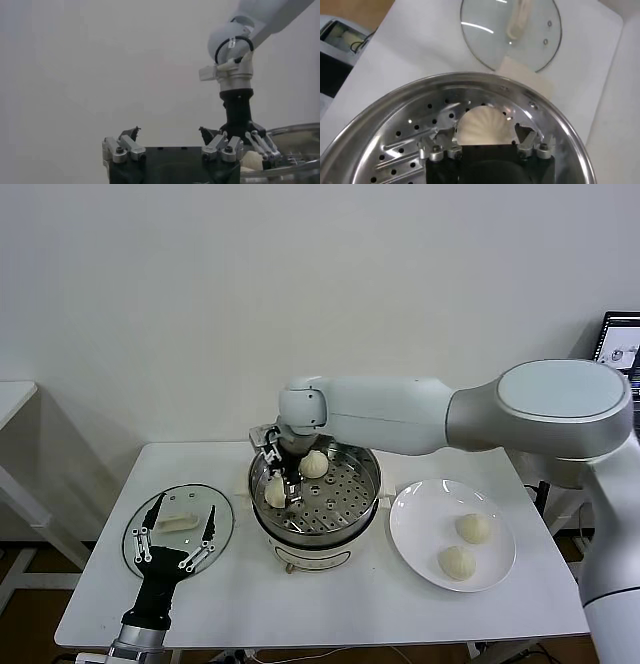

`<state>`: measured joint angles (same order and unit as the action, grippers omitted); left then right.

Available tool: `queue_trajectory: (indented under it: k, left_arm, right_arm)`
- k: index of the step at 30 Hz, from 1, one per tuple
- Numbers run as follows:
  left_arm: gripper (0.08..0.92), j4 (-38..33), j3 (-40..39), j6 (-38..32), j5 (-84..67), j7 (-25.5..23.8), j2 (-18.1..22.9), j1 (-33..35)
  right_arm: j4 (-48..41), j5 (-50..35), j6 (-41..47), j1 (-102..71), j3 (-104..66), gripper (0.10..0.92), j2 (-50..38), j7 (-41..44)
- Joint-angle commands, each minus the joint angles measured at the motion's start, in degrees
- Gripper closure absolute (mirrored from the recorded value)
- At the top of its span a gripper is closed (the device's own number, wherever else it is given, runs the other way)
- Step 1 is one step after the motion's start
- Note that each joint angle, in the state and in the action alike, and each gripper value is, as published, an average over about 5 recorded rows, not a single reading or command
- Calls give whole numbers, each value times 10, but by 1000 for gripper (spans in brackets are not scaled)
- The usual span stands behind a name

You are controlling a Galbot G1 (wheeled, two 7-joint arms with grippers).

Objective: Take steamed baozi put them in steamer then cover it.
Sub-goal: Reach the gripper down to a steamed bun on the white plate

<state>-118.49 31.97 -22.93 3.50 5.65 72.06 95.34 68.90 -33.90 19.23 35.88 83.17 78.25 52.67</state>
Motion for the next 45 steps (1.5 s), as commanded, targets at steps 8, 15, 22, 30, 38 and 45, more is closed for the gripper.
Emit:
queue_trajectory:
  k: [8,15,22,30,38,45]
  left_arm:
    - [177,0,-3,4,3,0,-2,-1]
    - [177,0,-5,6,7,0,-3,-1]
    - [177,1,-4,6,10,0,-1,1]
    - [177,3,-1,6,12,0,0,2]
    - [177,6,4,5,13,0,1,2]
    - [177,9,6,4,19,0,3,3]
  right_arm:
    - [170,101,-47,60,-83,203,-377,136]
    - [179,161,-79,-8,-58,203,-488,157]
    - [159,207,-97,-123,-71,203,-517,148]
    - [122,213,-98,-225,-119,203,-485,109]
    - [98,219,-92,-265,-140,203,-455,93]
    - [90,232,-90,-285,-159,203,-449,86]
